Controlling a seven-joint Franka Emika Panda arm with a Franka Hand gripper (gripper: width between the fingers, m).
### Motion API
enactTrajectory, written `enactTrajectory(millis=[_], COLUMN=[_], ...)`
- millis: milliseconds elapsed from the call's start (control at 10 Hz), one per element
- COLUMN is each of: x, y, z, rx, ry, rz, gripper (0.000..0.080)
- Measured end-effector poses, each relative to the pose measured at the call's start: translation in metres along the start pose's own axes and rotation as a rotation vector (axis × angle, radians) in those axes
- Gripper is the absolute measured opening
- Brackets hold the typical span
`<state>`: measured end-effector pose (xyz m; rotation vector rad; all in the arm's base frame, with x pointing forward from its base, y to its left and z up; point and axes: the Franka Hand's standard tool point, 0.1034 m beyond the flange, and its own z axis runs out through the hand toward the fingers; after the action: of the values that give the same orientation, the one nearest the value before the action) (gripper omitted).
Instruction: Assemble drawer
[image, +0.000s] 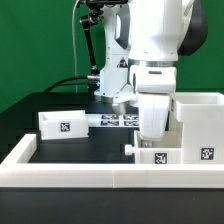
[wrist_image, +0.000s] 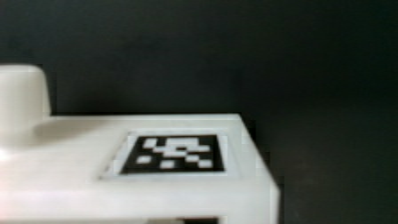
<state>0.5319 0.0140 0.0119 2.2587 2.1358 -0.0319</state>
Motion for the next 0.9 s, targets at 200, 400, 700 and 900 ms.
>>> enactTrajectory(millis=[200, 400, 700, 900], x=[0.0, -0.002, -0.004, -0.005], y=[0.001, 0.001, 0.002, 0.005], z=[0.0, 0.0, -0.001, -0.011], rx=[-0.009, -0.007, -0.009, -0.009], ry=[-0.011, -0.011, -0.011, -0.014], rz=[-0.02, -0.017, -0.013, 0.002], gripper=[0.0042, 0.0042, 0.0283, 0.0455])
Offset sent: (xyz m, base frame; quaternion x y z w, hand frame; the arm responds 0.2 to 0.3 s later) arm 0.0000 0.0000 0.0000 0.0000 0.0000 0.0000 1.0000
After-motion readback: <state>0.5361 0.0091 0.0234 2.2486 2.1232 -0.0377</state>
